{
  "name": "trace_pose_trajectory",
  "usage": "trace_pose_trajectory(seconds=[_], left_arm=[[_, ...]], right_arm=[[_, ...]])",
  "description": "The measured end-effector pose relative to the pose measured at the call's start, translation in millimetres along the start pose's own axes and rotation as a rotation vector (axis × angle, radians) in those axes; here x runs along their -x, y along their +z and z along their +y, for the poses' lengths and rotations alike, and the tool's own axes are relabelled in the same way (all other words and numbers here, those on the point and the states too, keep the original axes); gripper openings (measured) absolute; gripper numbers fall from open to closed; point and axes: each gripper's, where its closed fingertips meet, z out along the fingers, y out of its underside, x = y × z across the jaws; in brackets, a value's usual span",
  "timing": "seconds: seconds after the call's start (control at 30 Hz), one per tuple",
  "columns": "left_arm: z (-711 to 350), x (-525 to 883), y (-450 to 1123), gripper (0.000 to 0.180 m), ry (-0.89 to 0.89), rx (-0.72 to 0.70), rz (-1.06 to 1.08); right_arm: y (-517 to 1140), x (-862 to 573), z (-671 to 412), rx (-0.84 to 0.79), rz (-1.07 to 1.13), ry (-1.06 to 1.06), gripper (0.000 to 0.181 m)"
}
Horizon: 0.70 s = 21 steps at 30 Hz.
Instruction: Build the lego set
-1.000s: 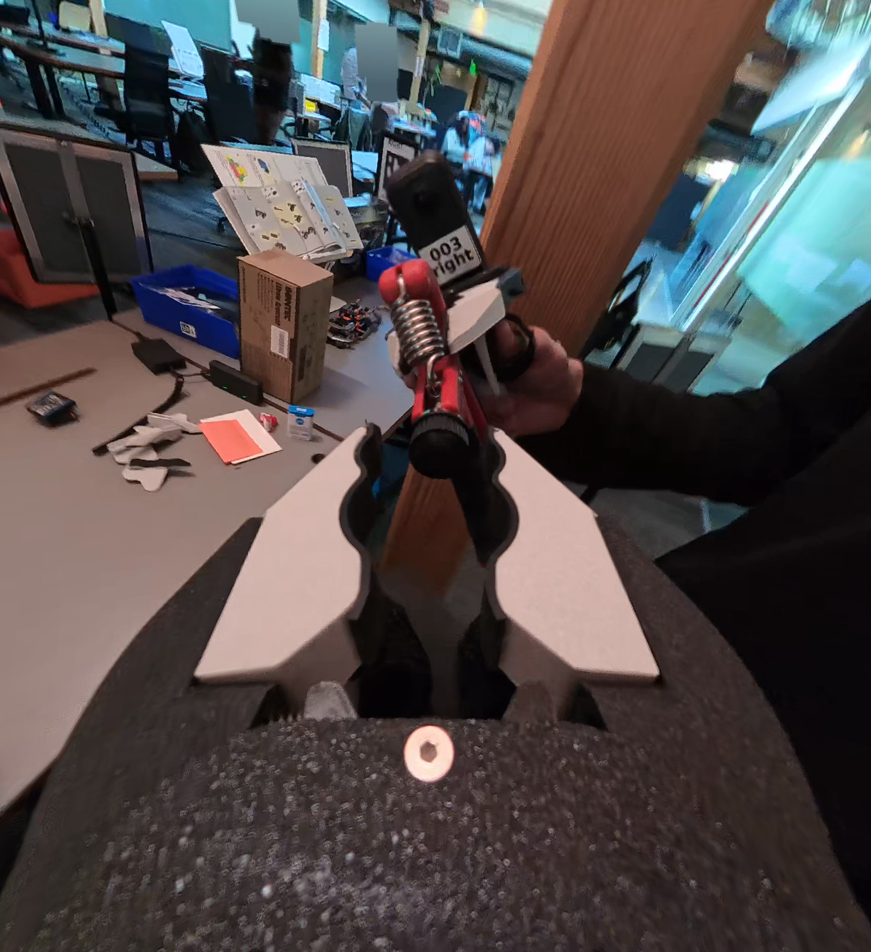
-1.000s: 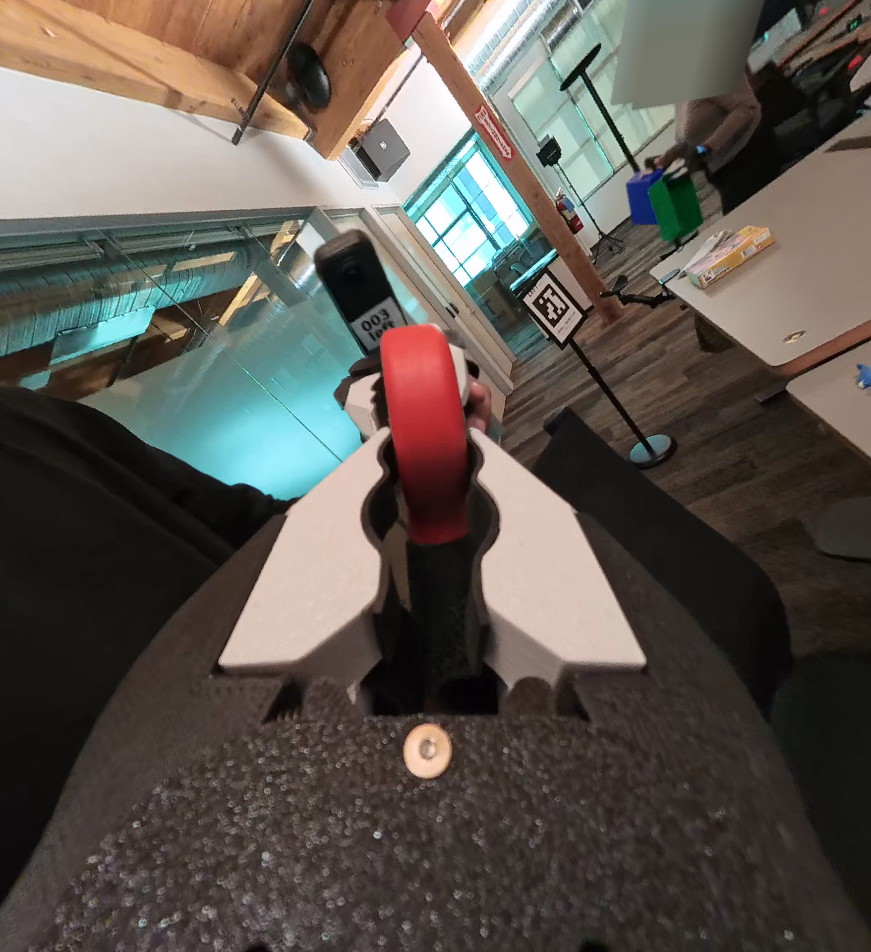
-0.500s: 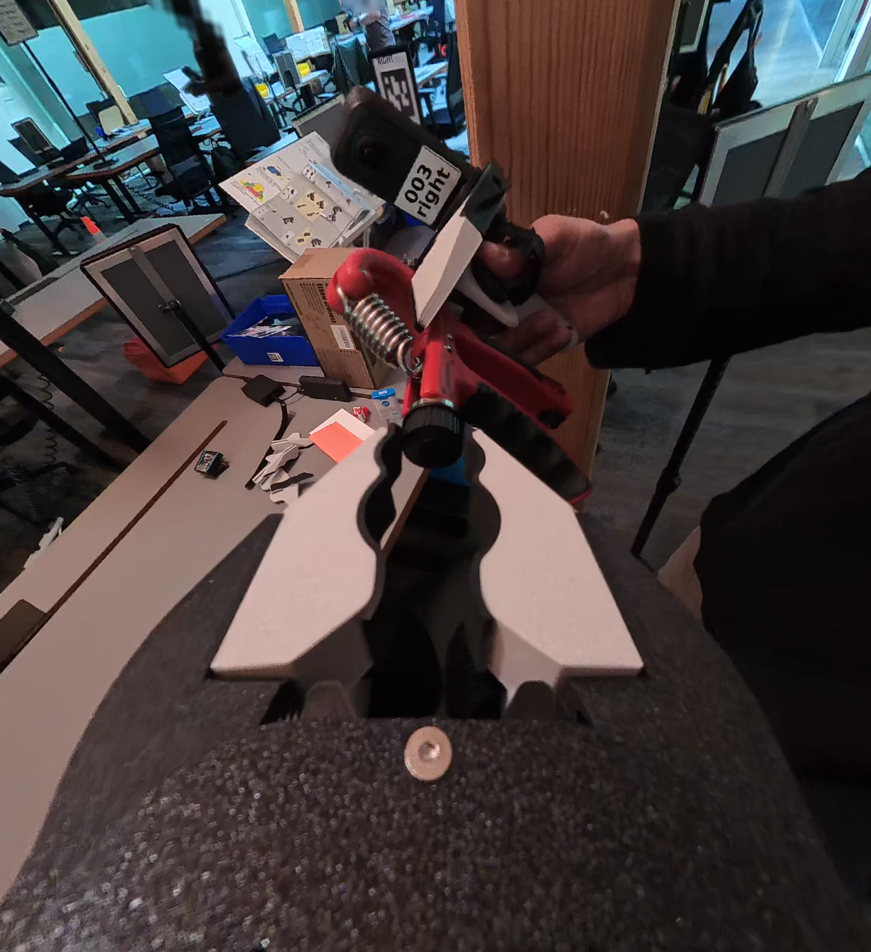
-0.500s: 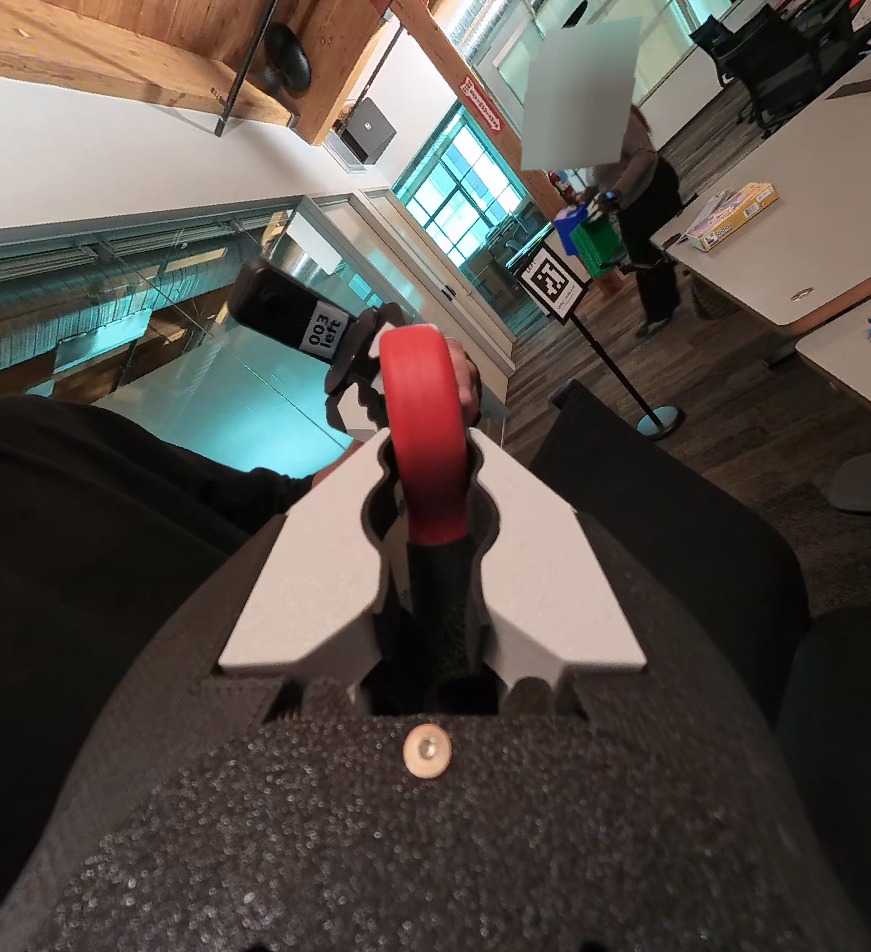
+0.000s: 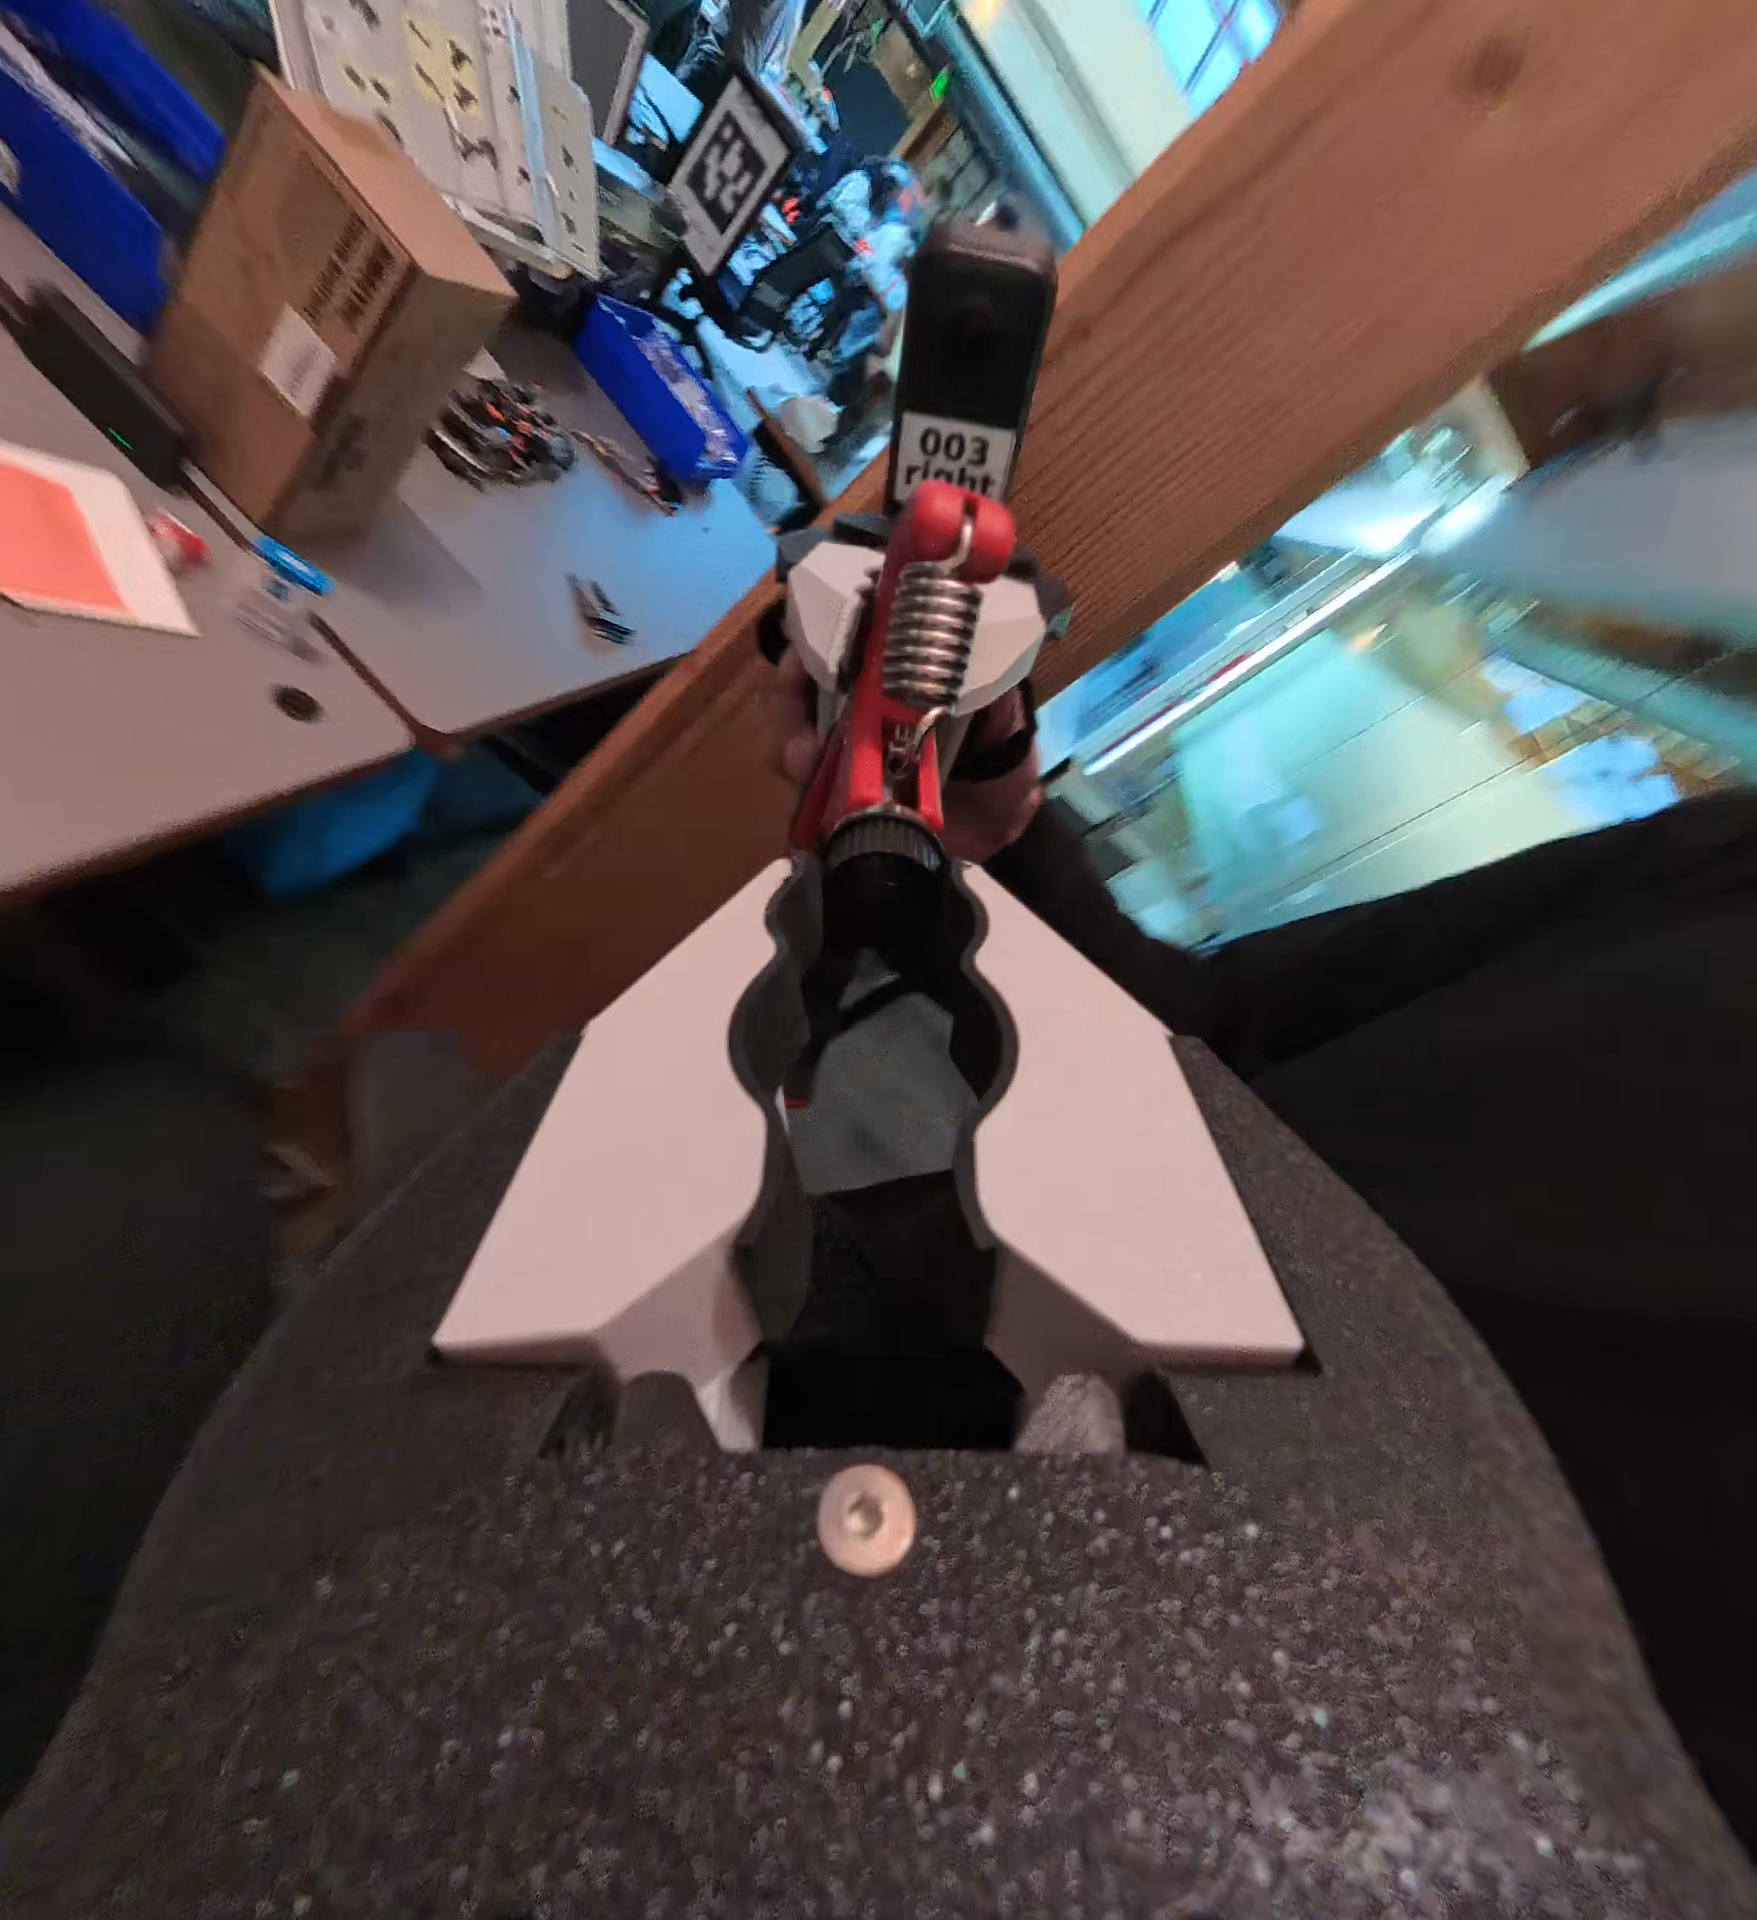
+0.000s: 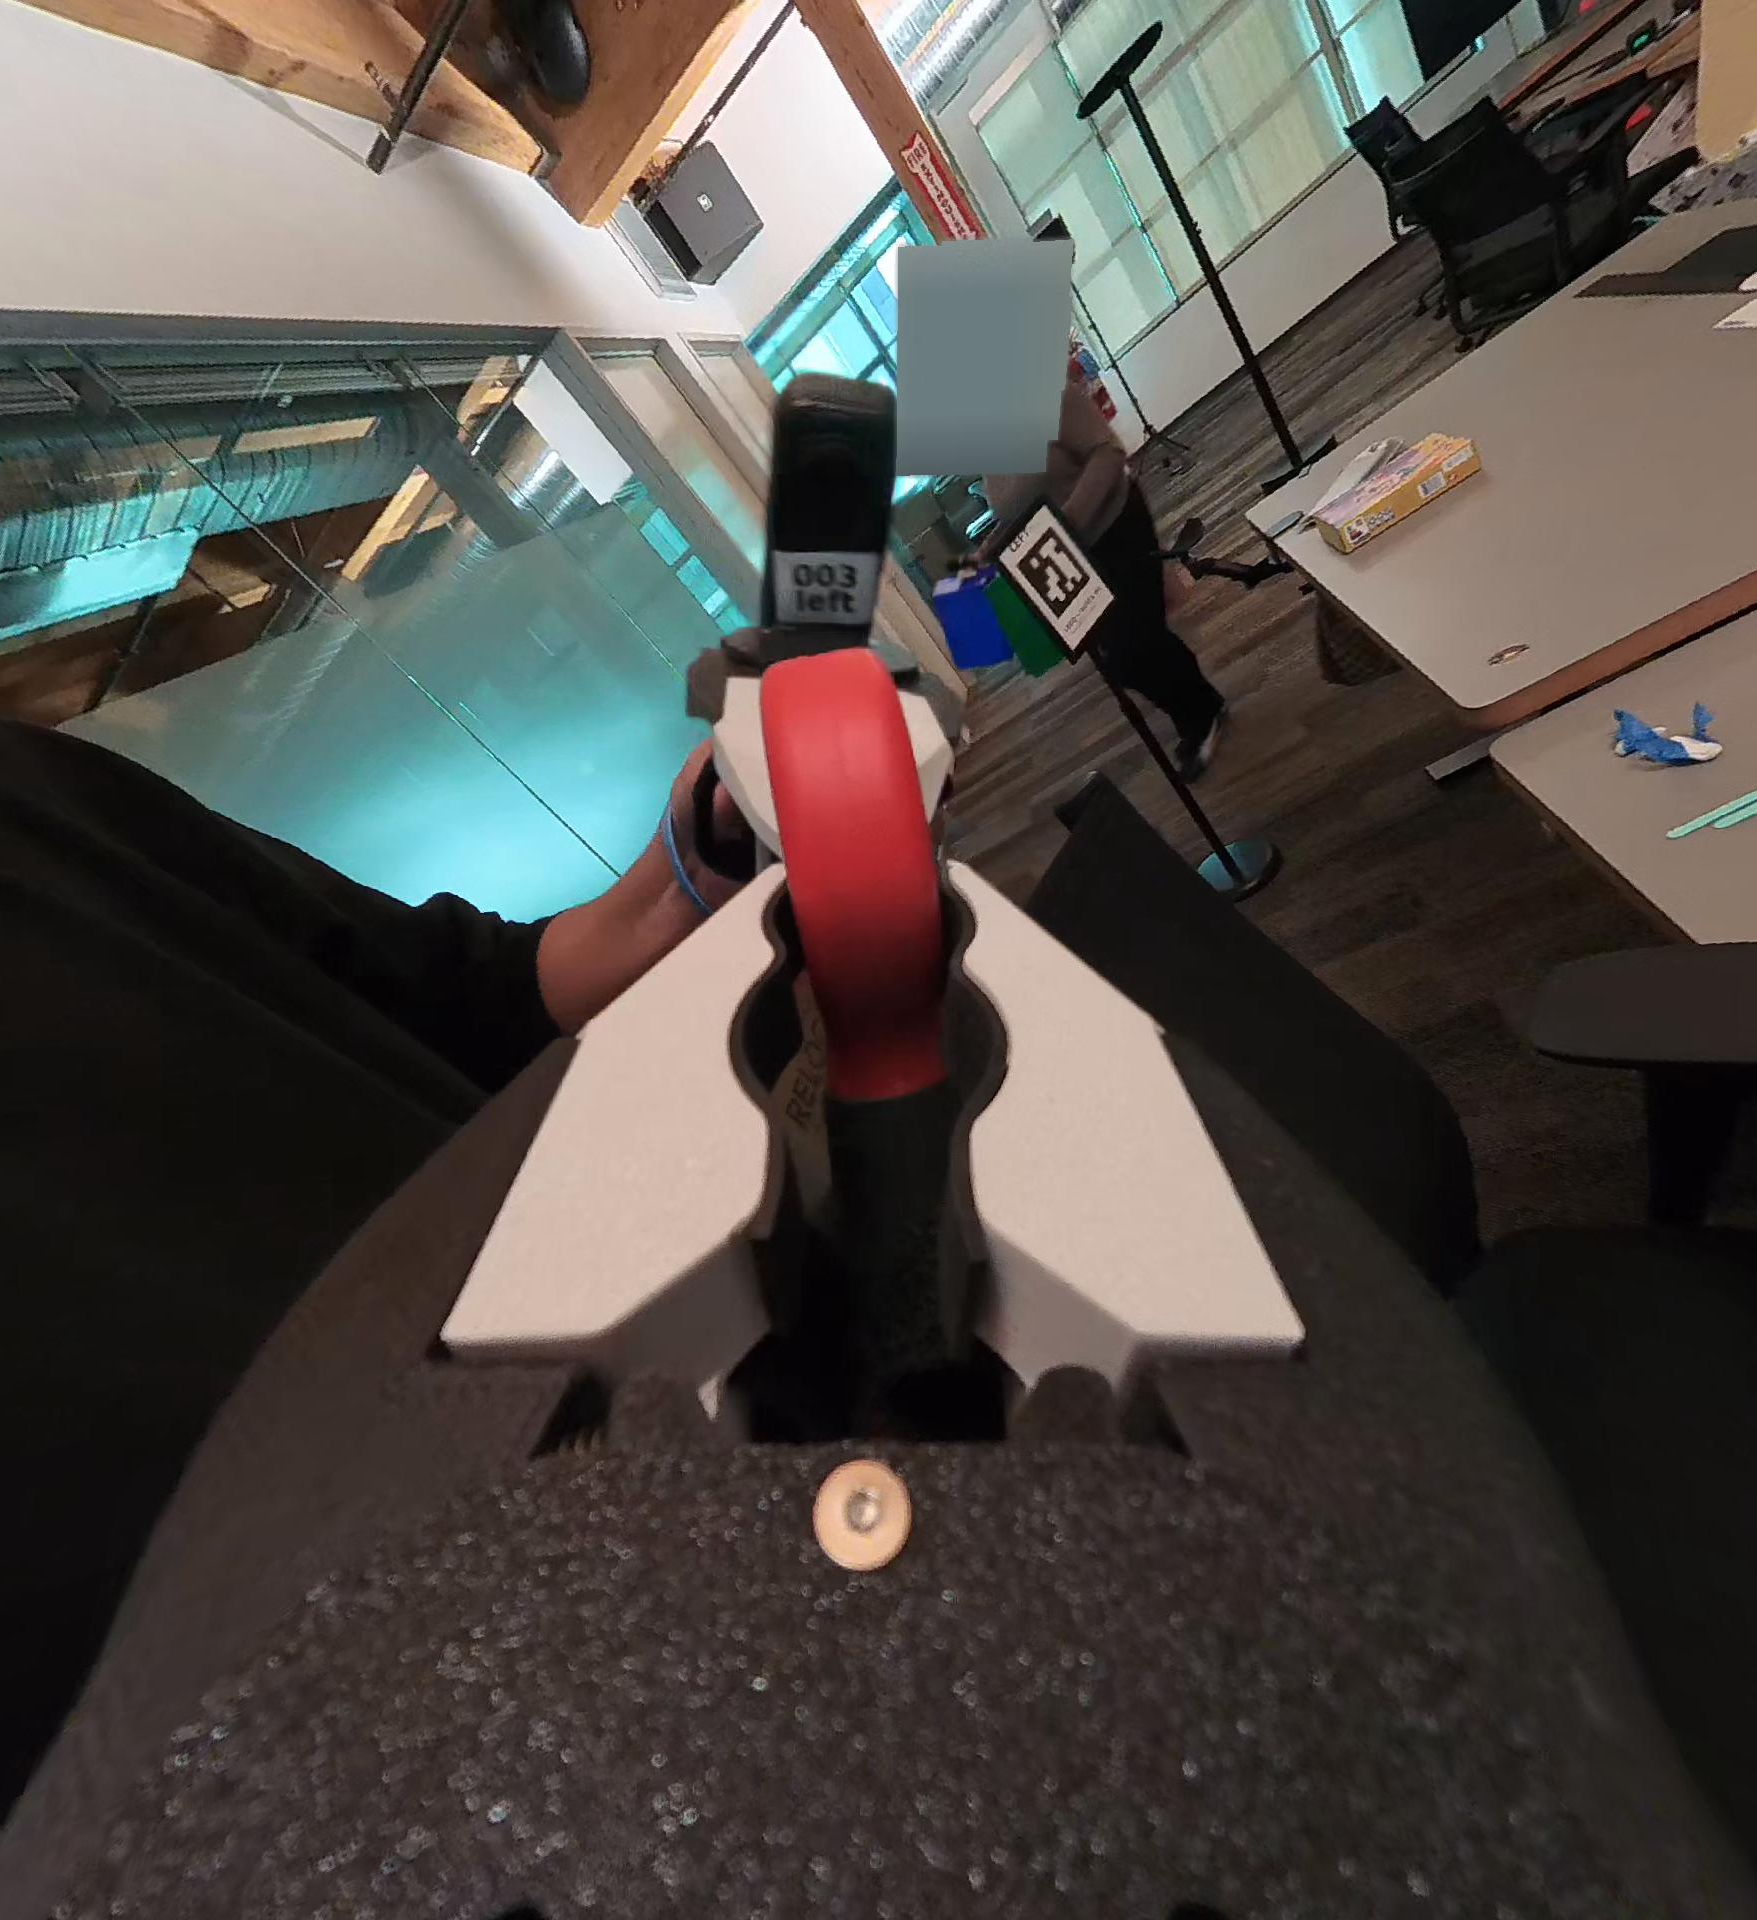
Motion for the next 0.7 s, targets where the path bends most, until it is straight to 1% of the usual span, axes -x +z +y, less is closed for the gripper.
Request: trace_pose_trajectory(seconds=[0.13,0.17,0.2,0.23,0.27,0.33,0.37,0.43,0.47,0.53,0.6,0.63,0.7], left_arm=[[-0.8,1.7,1.4,0.02,-0.399,-0.043,0.178],[-1.4,3.3,1.8,0.021,-0.472,-0.063,0.216],[-0.9,5.4,2.5,0.021,-0.512,-0.078,0.237],[-1.0,8.2,3.3,0.021,-0.503,-0.092,0.233],[-1.0,10.1,4.0,0.021,-0.443,-0.102,0.206],[-1.6,9.6,4.2,0.021,-0.231,-0.108,0.121],[-3.2,8.8,3.3,0.026,-0.078,-0.11,0.059],[-6.5,7.2,-0.7,0.048,0.279,-0.115,-0.102],[-5.9,3.5,-1.9,0.052,0.459,-0.102,-0.166],[-1.1,-2.1,-2.3,0.054,0.758,-0.048,-0.273],[7.1,-3.4,-0.6,0.05,0.983,0.029,-0.352],[11.7,-1.5,0.3,0.048,1.065,0.081,-0.384],[16.6,4.0,1.3,0.041,1.169,0.169,-0.441]], right_arm=[[-2.1,4.3,-4.5,-0.021,0.007,-0.059,0.022],[-2.1,3.7,-5.4,-0.02,0.016,-0.058,0.022],[-2.4,0.9,-5.5,-0.018,0.025,-0.048,0.022],[-2.5,-1.5,-5.3,-0.016,0.033,-0.031,0.023],[-3.1,-4.2,-5.5,-0.019,0.037,-0.013,0.023],[-2.9,-6.4,-4.5,-0.032,0.023,0.028,0.023],[-3.0,-5.9,-4.4,-0.036,0.015,0.042,0.023],[-1.7,-4.8,-1.5,-0.031,0.012,0.045,0.023],[0.5,-3.7,0.4,-0.02,0.014,0.046,0.023],[2.0,-2.8,2.8,-0.008,0.01,0.048,0.023],[3.2,-2.0,2.7,-0.009,0.002,0.055,0.022],[3.4,-0.8,2.5,-0.008,-0.003,0.057,0.022],[3.9,0.5,3.2,0.002,-0.009,0.059,0.022]])
